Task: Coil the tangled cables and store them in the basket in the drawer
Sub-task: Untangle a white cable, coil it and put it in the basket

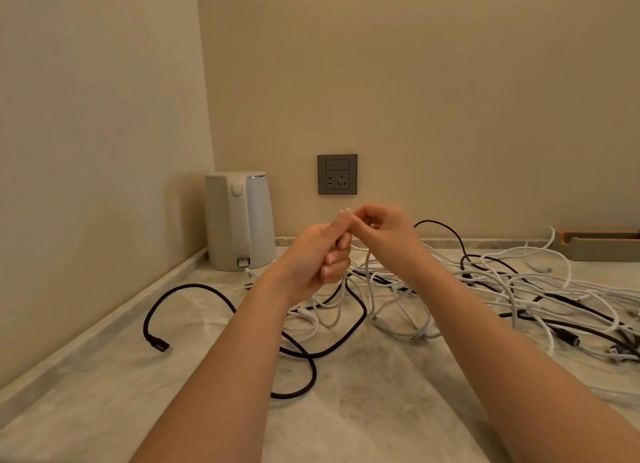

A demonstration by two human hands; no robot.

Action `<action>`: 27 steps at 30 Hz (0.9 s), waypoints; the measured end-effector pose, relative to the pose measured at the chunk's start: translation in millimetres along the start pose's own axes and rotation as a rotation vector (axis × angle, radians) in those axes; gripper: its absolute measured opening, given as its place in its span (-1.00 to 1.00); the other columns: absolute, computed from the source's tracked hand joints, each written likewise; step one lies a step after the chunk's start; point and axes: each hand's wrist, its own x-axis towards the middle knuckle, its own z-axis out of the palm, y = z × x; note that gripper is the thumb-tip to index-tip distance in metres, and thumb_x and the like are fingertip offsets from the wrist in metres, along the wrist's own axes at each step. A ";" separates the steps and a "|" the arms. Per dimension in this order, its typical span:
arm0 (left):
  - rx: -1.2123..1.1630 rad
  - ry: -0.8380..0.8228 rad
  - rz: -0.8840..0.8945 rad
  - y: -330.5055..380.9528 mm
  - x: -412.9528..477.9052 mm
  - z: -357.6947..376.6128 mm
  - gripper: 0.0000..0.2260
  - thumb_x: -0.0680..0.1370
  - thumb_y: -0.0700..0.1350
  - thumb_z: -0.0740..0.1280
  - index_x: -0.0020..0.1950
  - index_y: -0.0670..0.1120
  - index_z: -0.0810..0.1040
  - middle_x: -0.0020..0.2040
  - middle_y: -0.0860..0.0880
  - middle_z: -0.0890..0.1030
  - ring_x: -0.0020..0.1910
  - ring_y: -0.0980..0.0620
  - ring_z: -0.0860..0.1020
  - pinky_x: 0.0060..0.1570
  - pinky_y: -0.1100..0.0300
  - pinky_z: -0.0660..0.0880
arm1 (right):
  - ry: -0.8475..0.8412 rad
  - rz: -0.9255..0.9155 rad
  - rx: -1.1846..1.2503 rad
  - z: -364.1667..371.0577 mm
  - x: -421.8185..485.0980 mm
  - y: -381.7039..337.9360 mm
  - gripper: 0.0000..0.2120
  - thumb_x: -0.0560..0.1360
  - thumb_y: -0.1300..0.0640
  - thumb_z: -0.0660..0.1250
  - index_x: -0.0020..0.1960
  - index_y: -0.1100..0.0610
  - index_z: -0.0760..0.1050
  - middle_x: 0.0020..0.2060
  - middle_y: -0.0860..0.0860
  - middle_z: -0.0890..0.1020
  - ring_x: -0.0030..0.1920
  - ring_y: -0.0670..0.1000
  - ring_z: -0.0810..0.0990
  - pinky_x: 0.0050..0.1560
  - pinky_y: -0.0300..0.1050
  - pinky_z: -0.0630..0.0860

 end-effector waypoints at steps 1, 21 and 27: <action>-0.034 -0.002 0.032 -0.4 0.7 -2.0 -0.64 0.54 0.09 0.17 -0.36 -0.10 0.33 -0.61 0.10 0.25 -0.67 0.19 0.21 -0.67 0.38 0.18 | -0.030 0.034 0.020 -2.2 0.3 1.8 -0.71 0.52 -0.01 0.32 -0.26 0.17 0.55 -0.47 -0.05 0.43 -0.43 -0.14 0.32 -0.35 -0.24 0.29; -0.531 0.149 0.059 11.6 0.4 -32.6 -0.49 0.65 0.06 0.05 -0.48 -0.07 0.37 -0.66 0.10 0.23 -0.73 0.23 0.21 -0.74 0.41 0.11 | -0.568 0.180 -0.618 -24.0 -6.2 -30.0 -0.73 0.60 -0.05 0.18 0.15 0.09 0.49 -0.16 -0.01 0.63 -0.27 -0.05 0.54 -0.18 -0.12 0.50; -0.461 -0.197 -0.199 8.0 -3.1 -29.1 -0.58 0.56 0.08 0.17 -0.46 -0.08 0.37 -0.65 0.10 0.31 -0.72 0.24 0.28 -0.76 0.42 0.19 | -0.424 0.105 -0.478 -10.6 -7.5 -35.3 -0.63 0.64 -0.06 0.02 0.10 0.18 0.47 -0.09 0.02 0.56 -0.05 0.07 0.51 -0.01 -0.06 0.43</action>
